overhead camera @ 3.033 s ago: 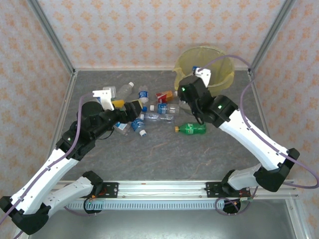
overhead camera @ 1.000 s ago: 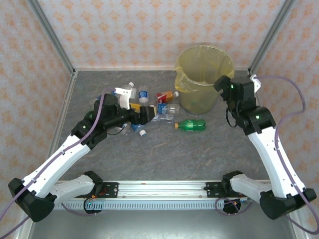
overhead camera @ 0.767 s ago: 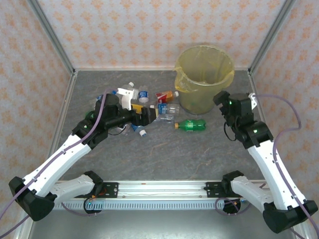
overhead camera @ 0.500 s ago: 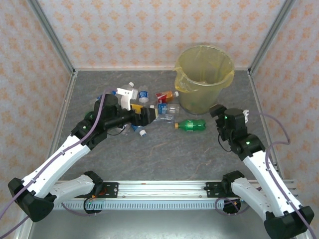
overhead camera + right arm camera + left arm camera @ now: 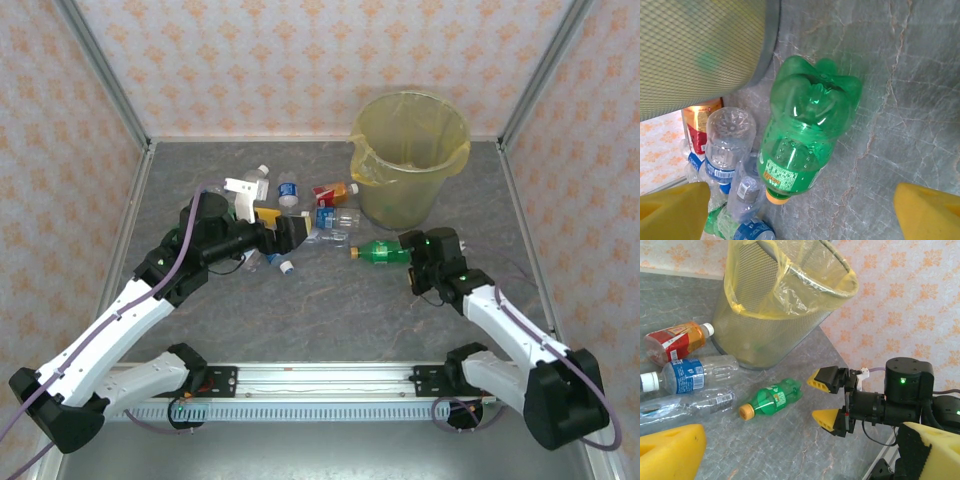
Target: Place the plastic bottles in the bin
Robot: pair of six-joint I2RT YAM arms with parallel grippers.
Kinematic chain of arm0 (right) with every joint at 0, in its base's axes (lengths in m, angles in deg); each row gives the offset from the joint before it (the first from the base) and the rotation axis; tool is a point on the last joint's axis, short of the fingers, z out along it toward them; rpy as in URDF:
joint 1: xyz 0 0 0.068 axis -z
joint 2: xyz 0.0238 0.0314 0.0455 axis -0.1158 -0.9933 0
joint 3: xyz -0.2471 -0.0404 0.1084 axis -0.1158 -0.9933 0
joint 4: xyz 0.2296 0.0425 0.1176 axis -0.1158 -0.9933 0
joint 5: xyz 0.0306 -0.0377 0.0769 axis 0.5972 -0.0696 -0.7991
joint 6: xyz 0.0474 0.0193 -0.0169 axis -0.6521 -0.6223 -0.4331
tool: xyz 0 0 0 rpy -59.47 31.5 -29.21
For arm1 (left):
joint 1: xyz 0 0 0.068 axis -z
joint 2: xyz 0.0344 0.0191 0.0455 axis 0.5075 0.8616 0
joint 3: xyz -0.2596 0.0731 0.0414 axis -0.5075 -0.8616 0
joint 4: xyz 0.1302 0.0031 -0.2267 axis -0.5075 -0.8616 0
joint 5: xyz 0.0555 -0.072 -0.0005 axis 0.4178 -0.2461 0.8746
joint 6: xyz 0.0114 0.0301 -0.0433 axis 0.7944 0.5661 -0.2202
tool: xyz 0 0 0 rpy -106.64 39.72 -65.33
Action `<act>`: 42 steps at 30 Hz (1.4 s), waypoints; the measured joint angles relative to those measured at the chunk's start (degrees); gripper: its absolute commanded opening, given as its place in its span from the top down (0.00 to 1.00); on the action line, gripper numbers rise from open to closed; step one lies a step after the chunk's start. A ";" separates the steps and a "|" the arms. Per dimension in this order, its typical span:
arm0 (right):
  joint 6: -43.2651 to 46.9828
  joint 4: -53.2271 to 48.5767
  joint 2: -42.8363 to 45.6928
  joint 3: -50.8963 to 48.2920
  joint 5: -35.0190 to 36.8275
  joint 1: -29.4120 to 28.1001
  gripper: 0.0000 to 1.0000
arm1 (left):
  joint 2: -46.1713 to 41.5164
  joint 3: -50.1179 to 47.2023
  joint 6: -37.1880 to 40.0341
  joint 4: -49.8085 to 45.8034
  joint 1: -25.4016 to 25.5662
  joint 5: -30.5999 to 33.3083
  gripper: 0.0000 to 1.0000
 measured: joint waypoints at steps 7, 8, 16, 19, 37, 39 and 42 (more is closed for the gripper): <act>-2.54 7.74 -5.86 -0.37 -2.08 0.00 0.11 | -0.35 -0.17 -0.39 -0.81 0.00 0.79 0.01; -2.62 8.85 -6.99 -0.37 -2.36 0.00 0.11 | -0.42 -0.17 -0.42 -0.96 0.00 0.90 0.01; -2.75 12.20 -17.27 1.66 -3.80 -0.15 0.14 | -0.59 -0.17 -0.46 -1.38 0.00 1.40 0.01; -2.73 12.57 -19.28 3.02 -3.78 -0.17 0.16 | -1.46 -0.22 -0.74 -1.53 0.00 1.90 0.01; -2.75 13.70 -25.57 6.47 -2.67 -0.26 0.39 | -3.26 -0.24 -0.83 -2.82 0.00 4.31 0.01; -2.80 13.70 -25.55 6.49 -2.21 -0.26 0.42 | -3.23 -0.24 -0.83 -2.84 0.00 4.33 0.01; -2.75 12.74 -25.38 6.99 -1.31 -0.26 0.42 | -3.23 -0.24 -0.81 -3.15 0.00 4.42 0.01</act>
